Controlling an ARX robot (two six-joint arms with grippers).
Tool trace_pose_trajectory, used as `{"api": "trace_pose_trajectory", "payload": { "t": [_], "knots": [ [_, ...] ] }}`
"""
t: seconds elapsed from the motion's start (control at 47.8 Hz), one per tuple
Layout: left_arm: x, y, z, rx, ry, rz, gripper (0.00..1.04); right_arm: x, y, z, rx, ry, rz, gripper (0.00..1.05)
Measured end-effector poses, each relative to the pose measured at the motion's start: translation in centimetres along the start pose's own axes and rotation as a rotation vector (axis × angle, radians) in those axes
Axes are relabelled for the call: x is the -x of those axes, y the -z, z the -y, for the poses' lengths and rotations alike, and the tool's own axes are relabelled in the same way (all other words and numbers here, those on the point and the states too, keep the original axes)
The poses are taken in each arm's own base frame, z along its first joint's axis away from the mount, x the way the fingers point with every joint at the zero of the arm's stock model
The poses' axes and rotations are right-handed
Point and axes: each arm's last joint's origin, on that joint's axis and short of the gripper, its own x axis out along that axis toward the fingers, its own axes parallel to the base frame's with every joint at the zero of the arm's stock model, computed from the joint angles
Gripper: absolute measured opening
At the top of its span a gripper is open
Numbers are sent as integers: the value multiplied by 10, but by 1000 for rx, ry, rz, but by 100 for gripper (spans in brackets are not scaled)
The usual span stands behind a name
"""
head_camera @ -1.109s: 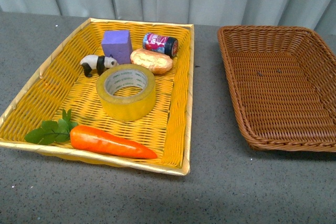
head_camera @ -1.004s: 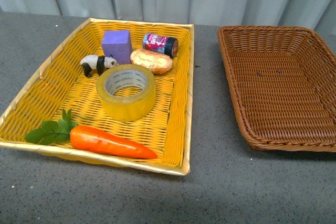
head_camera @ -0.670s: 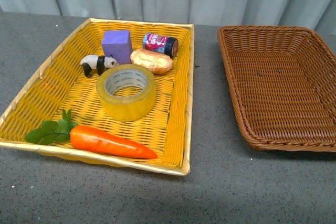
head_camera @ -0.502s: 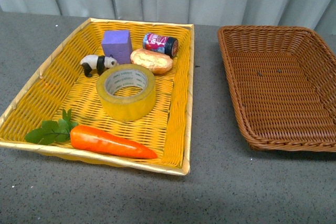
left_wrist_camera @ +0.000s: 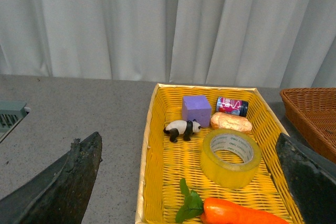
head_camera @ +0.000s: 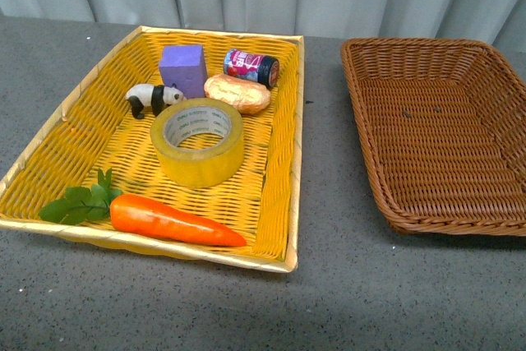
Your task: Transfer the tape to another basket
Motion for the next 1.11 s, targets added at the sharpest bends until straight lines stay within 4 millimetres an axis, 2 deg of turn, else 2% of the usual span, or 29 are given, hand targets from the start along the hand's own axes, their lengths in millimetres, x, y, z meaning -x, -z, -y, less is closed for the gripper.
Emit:
{"api": "trace_pose_trajectory", "payload": {
  "t": [0.984, 1.025, 1.109],
  "knots": [
    [0, 0, 0, 0, 0, 0, 98, 0, 0, 0, 0, 0, 0, 96],
    [0, 0, 0, 10, -17, -24, 98, 0, 0, 0, 0, 0, 0, 96],
    [-4, 7, 0, 15, -164, -263, 98, 0, 0, 0, 0, 0, 0, 96]
  ]
}}
